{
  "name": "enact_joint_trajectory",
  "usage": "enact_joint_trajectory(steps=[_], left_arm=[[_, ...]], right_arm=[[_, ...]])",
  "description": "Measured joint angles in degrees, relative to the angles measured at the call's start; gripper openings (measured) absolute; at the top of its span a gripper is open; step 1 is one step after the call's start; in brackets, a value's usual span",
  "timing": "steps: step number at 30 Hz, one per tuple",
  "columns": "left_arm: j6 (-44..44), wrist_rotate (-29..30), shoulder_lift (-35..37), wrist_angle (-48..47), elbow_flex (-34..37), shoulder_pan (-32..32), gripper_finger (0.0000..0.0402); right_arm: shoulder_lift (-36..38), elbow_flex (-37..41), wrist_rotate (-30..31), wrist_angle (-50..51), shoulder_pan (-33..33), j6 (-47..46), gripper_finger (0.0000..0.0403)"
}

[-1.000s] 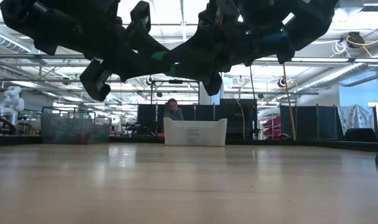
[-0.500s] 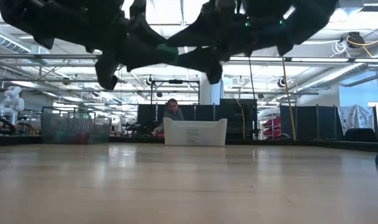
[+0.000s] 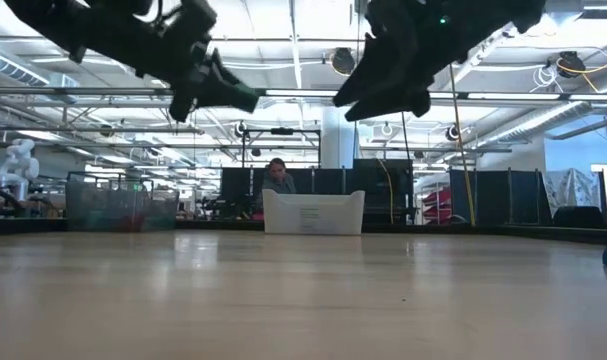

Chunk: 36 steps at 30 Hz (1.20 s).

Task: Sort blocks by size
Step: Put the green semicircle block into the top black bin

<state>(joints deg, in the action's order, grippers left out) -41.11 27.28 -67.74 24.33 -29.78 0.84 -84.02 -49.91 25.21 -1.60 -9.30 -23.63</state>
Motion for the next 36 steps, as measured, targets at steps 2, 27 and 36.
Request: enact_joint_trajectory(steps=[2, 27, 36], left_arm=[[2.8, 0.1, 1.7, -3.7, 0.0, -3.0, 0.0095], [36.4, -0.4, 8.8, -16.0, 6.9, -38.2, 0.0094], [44.8, -0.8, 8.7, -21.2, 6.9, -45.0, 0.0102]], right_arm=[[0.7, 0.0, 0.4, 1.1, -0.8, -0.6, 0.021], [0.4, 0.0, 0.8, 5.3, -1.8, -4.2, 0.021], [0.4, 0.0, 0.7, 6.7, -1.8, -5.5, 0.021]])
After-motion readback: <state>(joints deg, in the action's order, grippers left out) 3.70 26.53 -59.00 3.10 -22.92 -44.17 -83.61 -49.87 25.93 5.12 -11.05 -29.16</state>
